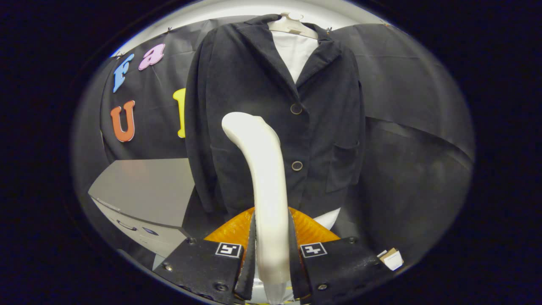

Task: Iron the clothes twice with a garment steamer, once on the left side and once on the right side.

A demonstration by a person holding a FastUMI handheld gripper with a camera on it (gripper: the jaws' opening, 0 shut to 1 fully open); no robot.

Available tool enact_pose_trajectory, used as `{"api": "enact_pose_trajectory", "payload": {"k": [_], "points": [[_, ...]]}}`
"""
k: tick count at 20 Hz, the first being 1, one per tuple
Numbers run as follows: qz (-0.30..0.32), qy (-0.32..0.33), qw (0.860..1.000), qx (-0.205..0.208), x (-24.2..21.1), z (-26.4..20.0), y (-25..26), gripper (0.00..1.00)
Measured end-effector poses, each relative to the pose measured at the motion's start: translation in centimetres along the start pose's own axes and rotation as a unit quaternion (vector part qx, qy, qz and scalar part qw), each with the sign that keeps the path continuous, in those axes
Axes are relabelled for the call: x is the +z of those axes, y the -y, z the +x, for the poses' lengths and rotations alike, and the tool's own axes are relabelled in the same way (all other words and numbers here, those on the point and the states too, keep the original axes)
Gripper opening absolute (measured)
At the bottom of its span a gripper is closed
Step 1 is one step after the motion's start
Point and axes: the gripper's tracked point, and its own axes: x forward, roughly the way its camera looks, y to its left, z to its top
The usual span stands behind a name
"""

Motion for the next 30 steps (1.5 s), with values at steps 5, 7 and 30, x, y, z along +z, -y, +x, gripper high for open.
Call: {"api": "enact_pose_trajectory", "payload": {"k": [5, 7, 30], "points": [[-0.002, -0.027, 1.000, -0.002, -1.4, -0.5, 0.2, 0.37], [-0.004, -0.036, 0.999, -0.004, -1.8, -0.6, 0.3, 0.37], [0.000, -0.129, 0.992, 0.003, -9.7, 1.4, 1.0, 0.37]]}}
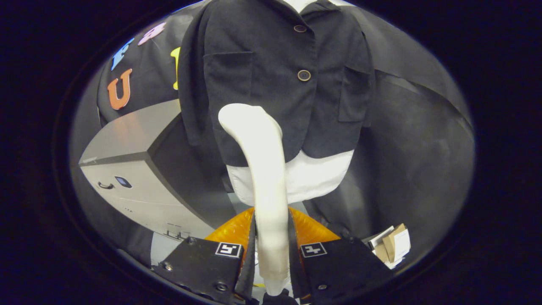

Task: Iron the clothes twice with a garment steamer, once on the left side and once on the right side.

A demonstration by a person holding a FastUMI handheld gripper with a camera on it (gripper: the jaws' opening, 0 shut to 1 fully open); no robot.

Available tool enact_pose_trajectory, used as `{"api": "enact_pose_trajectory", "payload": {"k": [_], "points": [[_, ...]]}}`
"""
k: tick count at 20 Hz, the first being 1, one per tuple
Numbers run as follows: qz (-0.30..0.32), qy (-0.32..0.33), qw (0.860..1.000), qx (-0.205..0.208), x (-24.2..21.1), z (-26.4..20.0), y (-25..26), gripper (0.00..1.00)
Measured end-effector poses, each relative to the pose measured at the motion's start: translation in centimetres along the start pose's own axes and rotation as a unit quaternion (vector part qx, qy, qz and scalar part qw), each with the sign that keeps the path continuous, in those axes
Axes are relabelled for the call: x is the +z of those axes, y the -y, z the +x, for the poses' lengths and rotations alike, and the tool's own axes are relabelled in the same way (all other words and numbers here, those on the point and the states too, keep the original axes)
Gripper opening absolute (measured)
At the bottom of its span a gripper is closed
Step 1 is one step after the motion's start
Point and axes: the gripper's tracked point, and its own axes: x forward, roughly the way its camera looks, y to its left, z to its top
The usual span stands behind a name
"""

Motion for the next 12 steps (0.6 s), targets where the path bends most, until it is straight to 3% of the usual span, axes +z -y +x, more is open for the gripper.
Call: {"api": "enact_pose_trajectory", "payload": {"k": [5, 12], "points": [[0.034, 0.012, 0.999, 0.019, 0.6, -3.1, 2.3, 0.37], [0.095, 0.068, 0.993, 0.001, 4.8, -7.6, 10.3, 0.37]]}}
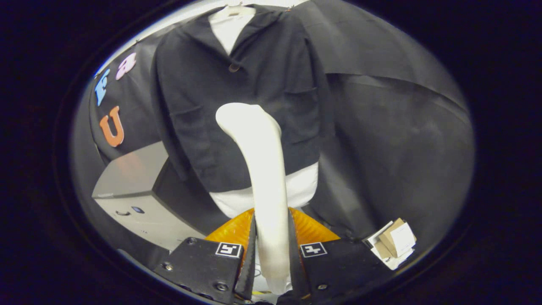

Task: Iron the clothes twice with a garment steamer, once on the left side and once on the right side.

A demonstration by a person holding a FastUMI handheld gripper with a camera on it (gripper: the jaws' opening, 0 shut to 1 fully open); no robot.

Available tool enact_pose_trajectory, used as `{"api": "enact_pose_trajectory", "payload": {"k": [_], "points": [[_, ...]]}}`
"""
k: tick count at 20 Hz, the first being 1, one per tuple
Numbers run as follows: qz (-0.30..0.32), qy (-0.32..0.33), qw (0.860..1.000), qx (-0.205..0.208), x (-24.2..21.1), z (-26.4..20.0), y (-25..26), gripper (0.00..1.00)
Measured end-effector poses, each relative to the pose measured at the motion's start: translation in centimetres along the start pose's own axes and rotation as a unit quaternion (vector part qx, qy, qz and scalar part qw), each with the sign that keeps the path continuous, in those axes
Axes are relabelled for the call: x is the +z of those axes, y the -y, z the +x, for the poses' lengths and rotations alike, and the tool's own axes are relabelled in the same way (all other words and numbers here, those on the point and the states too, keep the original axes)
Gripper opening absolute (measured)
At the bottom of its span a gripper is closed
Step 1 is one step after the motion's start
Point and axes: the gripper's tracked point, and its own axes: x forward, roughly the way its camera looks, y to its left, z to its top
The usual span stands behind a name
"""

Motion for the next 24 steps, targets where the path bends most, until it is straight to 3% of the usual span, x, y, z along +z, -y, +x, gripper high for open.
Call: {"api": "enact_pose_trajectory", "payload": {"k": [7, 17, 24], "points": [[0.022, 0.085, 0.996, 0.002, 10.0, -1.9, 2.8, 0.37], [0.042, 0.189, 0.981, 0.030, 25.4, -3.6, 1.5, 0.37], [0.023, 0.200, 0.979, 0.013, 28.2, -2.0, 0.5, 0.37]]}}
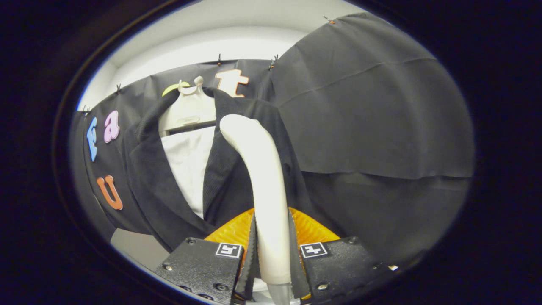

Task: Iron the clothes twice with a garment steamer, once on the left side and once on the right side.

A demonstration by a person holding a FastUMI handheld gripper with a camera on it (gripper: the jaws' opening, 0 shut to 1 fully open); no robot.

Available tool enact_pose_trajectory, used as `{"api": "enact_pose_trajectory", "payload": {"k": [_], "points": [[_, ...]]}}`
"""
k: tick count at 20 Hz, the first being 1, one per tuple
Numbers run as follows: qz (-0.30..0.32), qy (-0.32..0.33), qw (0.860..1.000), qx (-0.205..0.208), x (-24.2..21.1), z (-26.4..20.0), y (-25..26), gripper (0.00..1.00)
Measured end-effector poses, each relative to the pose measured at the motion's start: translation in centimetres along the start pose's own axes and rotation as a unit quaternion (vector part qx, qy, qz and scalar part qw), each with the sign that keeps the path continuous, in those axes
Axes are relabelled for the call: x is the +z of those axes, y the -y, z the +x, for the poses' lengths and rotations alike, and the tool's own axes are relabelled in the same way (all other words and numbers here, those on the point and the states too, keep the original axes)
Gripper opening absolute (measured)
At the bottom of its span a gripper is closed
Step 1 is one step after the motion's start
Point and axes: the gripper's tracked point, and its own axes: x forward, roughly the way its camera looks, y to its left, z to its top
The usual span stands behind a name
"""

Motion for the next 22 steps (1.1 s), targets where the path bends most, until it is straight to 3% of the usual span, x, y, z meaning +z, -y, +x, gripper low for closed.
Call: {"api": "enact_pose_trajectory", "payload": {"k": [22], "points": [[-0.076, -0.088, 0.993, -0.019, -10.6, 0.2, -1.2, 0.37]]}}
